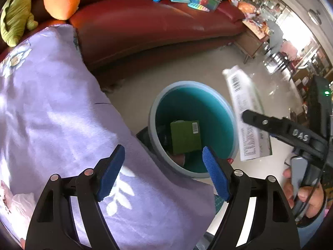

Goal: Collect trash
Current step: 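Carry green box and medicine box over the teal bucket and open both tools, then move both open tools back over the table toward the can and bottle, then grasp the red cola can with the left tool while the right tool grasps the white bottle, then carry can and bottle over the teal bucket and open both tools to drop them, then move both open tools back over the table toward the paper towel and plastic bag, then grasp the white paper towel with the left tool while the right tool grasps the plastic bag, then carry paper towel and plastic bag over the teal bucket and open both tools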

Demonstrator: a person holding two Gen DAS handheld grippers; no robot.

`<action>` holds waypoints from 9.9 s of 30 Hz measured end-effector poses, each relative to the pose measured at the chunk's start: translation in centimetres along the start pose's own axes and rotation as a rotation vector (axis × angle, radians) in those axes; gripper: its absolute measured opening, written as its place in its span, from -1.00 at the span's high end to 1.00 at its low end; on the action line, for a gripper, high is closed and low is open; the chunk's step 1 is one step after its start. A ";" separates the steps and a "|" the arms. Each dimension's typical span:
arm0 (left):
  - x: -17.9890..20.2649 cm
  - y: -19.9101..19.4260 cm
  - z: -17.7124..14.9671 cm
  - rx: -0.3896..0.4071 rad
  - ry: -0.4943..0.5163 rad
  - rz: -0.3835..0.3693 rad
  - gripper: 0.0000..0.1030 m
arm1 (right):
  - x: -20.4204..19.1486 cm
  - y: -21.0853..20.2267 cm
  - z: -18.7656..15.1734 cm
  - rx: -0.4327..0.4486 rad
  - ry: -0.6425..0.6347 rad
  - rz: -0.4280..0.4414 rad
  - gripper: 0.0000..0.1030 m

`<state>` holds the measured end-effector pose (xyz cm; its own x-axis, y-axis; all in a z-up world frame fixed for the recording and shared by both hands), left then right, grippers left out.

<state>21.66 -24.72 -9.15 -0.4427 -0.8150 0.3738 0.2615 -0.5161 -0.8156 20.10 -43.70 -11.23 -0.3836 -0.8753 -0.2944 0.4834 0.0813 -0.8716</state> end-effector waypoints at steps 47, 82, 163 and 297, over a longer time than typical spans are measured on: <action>-25.1 -24.3 -9.8 0.285 -0.323 0.213 -0.72 | -28.9 -2.2 -9.8 -0.065 -0.569 0.038 -0.48; -37.0 -20.3 -5.6 0.052 -0.066 0.325 -0.70 | -46.9 9.0 -12.0 -0.320 -0.830 0.177 0.05; 4.2 5.7 2.2 -0.120 0.108 0.010 -0.29 | 4.4 -0.3 0.3 -0.002 0.086 0.053 0.05; -26.0 -28.9 -17.4 0.242 -0.320 0.278 0.85 | -30.2 0.4 -16.4 -0.171 -0.463 0.241 0.54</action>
<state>10.65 16.00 -2.97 -0.0516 -0.9511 0.3045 0.5408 -0.2829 -0.7922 18.98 -9.44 -9.06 0.1272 -0.9373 -0.3244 0.3652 0.3483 -0.8633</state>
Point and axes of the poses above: each gripper's, at about its wrist camera, not at the fingertips, and y roughly the way its jaws point, x to its right, z to its top, the point moved 4 cm from there along y, roughly the way its jaws point, and after that the axes turned 9 degrees about -z, right-handed, at the moved point
